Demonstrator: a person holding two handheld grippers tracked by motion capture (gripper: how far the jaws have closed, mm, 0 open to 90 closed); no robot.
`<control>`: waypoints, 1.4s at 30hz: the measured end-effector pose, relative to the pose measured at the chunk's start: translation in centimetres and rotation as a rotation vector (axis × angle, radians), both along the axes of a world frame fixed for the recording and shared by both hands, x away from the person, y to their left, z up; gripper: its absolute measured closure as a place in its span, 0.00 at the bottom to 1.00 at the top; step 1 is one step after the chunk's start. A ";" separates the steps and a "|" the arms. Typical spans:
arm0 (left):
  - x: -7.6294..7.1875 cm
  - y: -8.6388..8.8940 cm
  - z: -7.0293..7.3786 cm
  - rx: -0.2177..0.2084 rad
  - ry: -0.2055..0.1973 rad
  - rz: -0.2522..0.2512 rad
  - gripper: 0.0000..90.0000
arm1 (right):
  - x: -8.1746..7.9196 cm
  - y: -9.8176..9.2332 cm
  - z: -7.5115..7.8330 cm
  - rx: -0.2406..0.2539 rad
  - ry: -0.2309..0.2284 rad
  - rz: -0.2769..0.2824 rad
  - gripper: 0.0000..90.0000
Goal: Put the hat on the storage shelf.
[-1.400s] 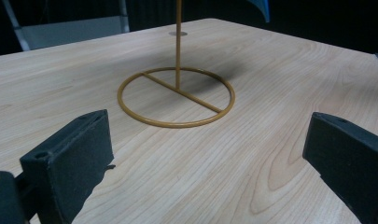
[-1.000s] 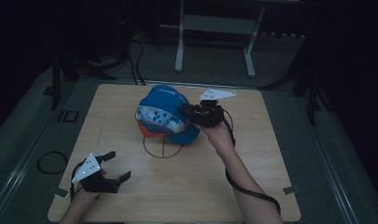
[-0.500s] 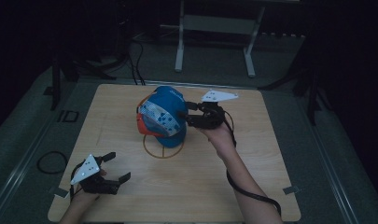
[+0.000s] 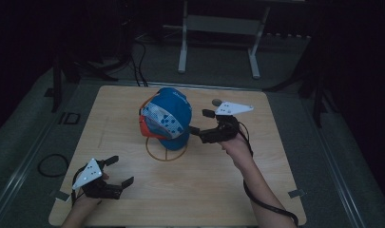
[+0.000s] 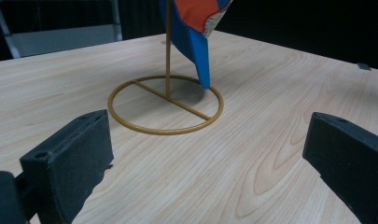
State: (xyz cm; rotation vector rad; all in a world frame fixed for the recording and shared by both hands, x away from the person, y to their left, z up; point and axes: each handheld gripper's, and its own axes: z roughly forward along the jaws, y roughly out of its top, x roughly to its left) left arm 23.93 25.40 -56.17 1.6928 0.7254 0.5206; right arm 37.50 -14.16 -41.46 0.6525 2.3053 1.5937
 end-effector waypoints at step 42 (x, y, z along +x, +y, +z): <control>0.0 0.1 -0.5 0.018 0.017 -0.005 0.02 | -3.5 -7.8 -13.9 -0.110 0.138 0.007 0.15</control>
